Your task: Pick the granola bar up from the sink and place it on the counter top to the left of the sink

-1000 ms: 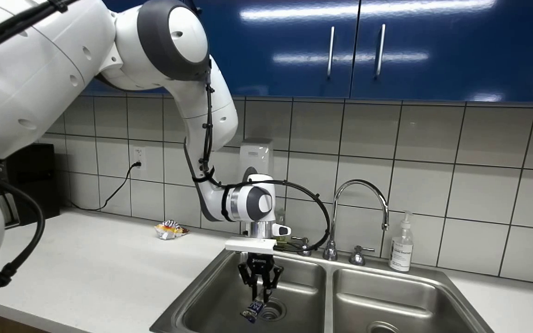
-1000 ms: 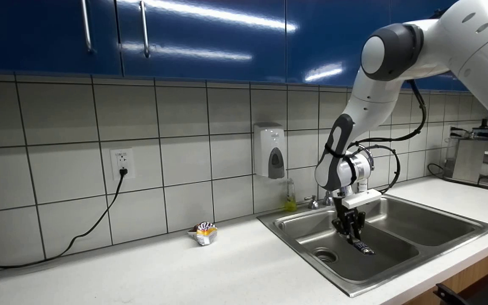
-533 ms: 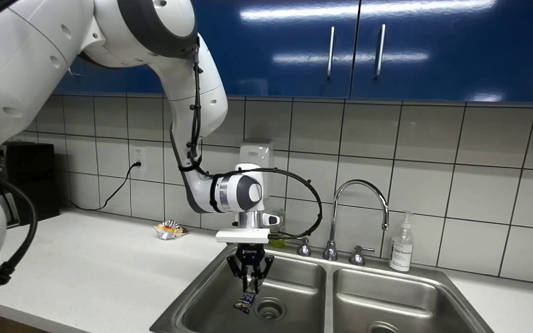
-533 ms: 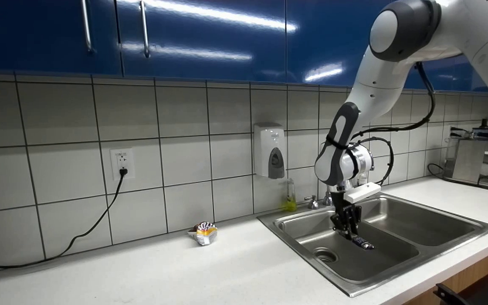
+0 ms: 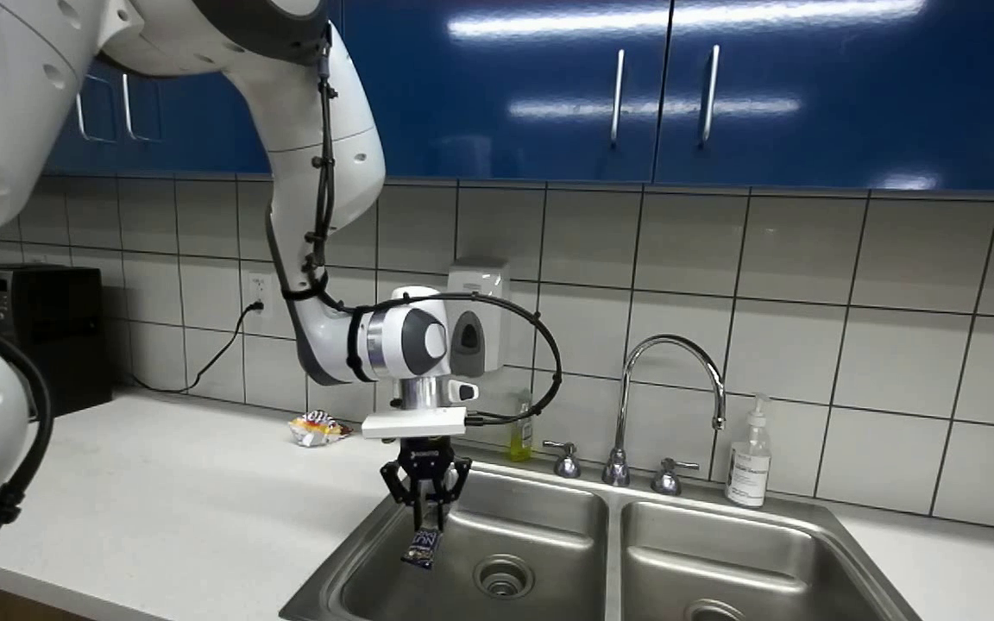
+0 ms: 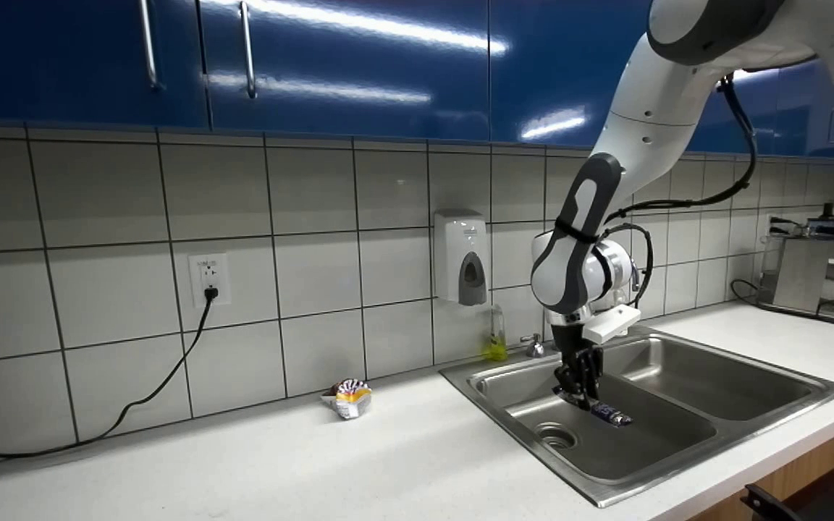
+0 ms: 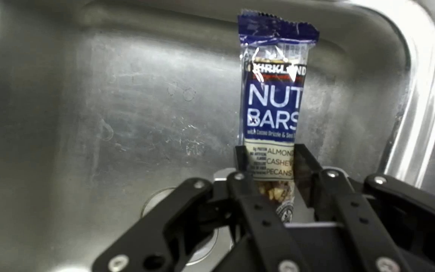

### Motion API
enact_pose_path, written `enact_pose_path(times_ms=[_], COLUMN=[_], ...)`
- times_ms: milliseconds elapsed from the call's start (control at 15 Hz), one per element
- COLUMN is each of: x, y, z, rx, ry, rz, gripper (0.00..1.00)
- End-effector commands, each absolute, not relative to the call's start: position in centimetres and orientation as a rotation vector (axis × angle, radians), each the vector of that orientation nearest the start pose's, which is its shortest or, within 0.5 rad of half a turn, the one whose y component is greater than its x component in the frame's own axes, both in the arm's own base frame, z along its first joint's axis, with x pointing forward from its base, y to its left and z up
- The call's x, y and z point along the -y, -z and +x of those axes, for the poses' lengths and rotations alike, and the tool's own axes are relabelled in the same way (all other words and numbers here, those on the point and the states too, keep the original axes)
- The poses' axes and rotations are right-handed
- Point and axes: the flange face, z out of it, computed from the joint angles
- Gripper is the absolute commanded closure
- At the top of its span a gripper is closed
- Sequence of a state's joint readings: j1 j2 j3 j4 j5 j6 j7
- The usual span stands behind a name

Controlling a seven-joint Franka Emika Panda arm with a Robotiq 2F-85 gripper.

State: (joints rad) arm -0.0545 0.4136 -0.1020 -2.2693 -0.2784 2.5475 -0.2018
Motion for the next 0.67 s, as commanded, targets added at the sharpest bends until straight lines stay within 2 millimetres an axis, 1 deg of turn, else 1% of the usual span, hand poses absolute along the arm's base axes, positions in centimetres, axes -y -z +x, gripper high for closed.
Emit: enact_pose_path(times_ms=[0,267,600], x=[5.7,2.7,-1.4], y=[-18.6,-19.1,-19.0], z=[49.4,48.3,47.4], rx=[0.633,0.762,0.944], ry=[-0.228,-0.226,-0.229], rz=[-3.226,-3.187,-3.121], gripper=[0.92,0.92,0.92])
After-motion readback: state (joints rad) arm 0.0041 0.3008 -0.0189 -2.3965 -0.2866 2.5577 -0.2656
